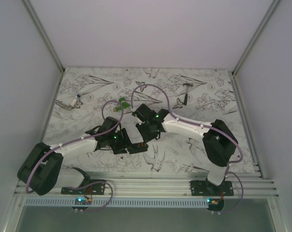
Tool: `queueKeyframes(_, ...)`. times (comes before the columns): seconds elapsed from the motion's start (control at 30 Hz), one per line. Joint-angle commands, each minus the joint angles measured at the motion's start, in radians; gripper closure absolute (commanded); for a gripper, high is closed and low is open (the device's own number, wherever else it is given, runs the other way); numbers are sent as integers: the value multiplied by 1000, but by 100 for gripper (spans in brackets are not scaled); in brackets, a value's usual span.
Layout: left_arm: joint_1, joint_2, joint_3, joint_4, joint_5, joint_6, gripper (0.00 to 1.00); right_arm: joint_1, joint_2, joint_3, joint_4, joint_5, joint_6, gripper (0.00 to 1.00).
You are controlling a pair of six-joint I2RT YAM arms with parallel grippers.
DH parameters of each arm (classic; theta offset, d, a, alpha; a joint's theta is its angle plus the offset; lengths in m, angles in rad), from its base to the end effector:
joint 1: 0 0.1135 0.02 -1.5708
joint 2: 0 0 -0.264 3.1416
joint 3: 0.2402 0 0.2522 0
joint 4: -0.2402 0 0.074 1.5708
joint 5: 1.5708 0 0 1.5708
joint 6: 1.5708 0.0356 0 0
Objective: Snap on the fuse box
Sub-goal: Install the fuse at the fuse box base.
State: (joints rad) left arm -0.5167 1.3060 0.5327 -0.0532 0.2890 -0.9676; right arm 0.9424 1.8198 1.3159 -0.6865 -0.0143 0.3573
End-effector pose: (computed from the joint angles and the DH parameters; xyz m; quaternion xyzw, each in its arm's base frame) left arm 0.2048 -0.1281 0.1606 -0.1550 0.9102 -0.3421 0.1745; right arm 0.2166 0.2990 0.2019 -0.2845 0.9398 0.1200 0.1463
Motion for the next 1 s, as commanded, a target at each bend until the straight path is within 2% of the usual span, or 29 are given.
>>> queueKeyframes(0.0, 9, -23, -10, -54, -17, 26, 43, -43, -69, -12, 25, -81, 47, 71)
queueKeyframes(0.1, 9, -25, -2, -62, -14, 33, 42, -81, -94, -48, 61, -171, 66, 71)
queueKeyframes(0.37, 16, -51, 34, -83, 2, 65, 42, -112, -58, -121, 123, -265, 118, 77)
queueKeyframes(0.63, 21, -45, 53, -90, 15, 83, 42, -128, -32, -131, 160, -292, 139, 79)
queueKeyframes(0.73, 21, 2, 60, -90, 22, 88, 42, -129, -22, -134, 164, -299, 143, 81)
queueKeyframes(0.97, 21, 23, 67, -90, 30, 92, 43, -131, -2, -146, 169, -323, 149, 89)
